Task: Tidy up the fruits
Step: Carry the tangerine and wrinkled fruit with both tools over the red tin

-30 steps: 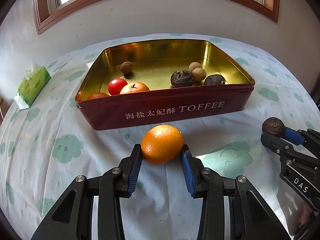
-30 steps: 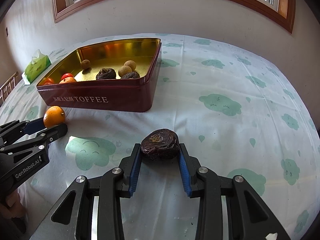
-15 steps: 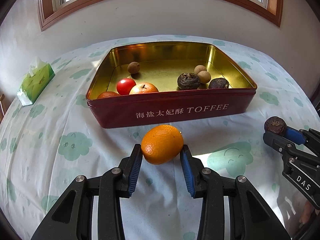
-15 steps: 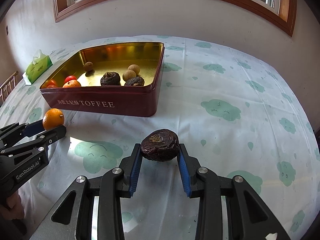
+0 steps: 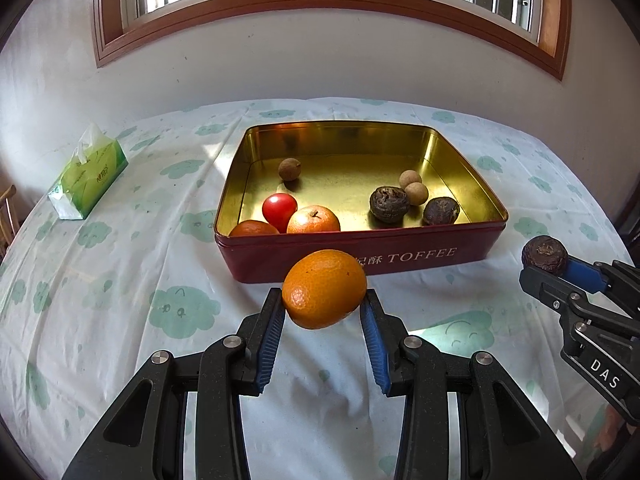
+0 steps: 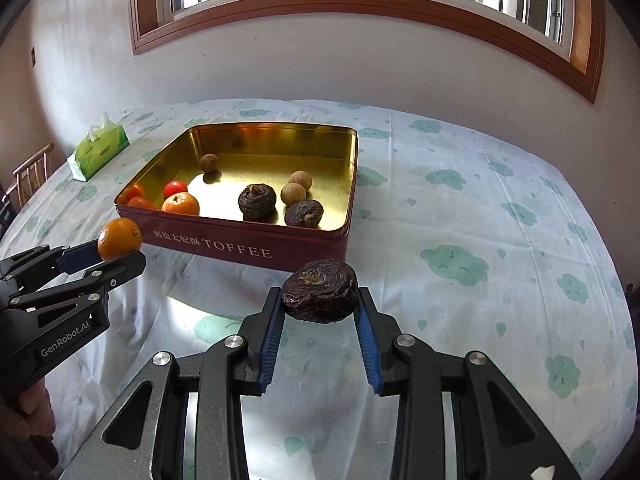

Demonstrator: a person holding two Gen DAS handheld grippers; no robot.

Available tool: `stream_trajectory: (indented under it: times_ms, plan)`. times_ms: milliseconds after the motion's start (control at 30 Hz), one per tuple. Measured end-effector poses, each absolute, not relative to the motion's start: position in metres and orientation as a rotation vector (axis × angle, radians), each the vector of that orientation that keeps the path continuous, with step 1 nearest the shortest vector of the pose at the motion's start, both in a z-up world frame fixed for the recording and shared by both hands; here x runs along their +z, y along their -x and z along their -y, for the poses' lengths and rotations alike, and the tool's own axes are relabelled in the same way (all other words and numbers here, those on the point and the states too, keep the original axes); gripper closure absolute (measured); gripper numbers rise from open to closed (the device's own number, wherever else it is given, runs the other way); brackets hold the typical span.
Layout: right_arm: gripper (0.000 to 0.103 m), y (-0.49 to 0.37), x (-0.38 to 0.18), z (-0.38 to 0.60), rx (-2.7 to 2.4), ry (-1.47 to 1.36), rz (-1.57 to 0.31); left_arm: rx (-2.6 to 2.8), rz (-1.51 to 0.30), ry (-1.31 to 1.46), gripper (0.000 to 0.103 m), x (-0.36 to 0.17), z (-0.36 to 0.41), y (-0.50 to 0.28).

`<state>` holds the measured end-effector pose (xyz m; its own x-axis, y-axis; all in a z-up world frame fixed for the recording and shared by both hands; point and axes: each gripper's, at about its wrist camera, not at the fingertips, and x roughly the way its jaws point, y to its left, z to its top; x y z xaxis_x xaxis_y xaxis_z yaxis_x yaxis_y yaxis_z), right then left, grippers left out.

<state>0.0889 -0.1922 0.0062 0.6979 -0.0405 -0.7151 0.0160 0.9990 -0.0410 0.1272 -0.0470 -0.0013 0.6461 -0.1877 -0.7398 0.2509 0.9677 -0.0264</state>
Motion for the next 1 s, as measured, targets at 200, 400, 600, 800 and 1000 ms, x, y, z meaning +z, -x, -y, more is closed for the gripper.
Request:
stream_trajectory:
  times_ms: [200,400,600,800,1000]
  plan:
    - [0.07,-0.099,0.02,0.188,-0.012,0.047,-0.771,-0.244,-0.803,-0.072,0.063,0.013,0.042,-0.137]
    - [0.07,-0.117,0.029,0.181,0.009,0.06,-0.757,-0.236,-0.785,-0.069,0.063,0.024,0.042,-0.153]
    - [0.07,-0.14,0.027,0.176,0.033,0.063,-0.776,-0.221,-0.786,-0.079,0.063,0.027,0.046,-0.171]
    - [0.07,-0.162,0.019,0.175,0.041,0.063,-0.802,-0.21,-0.81,-0.088,0.063,0.019,0.048,-0.192]
    - [0.07,-0.181,0.013,0.175,0.042,0.066,-0.82,-0.194,-0.83,-0.096,0.063,0.01,0.049,-0.211]
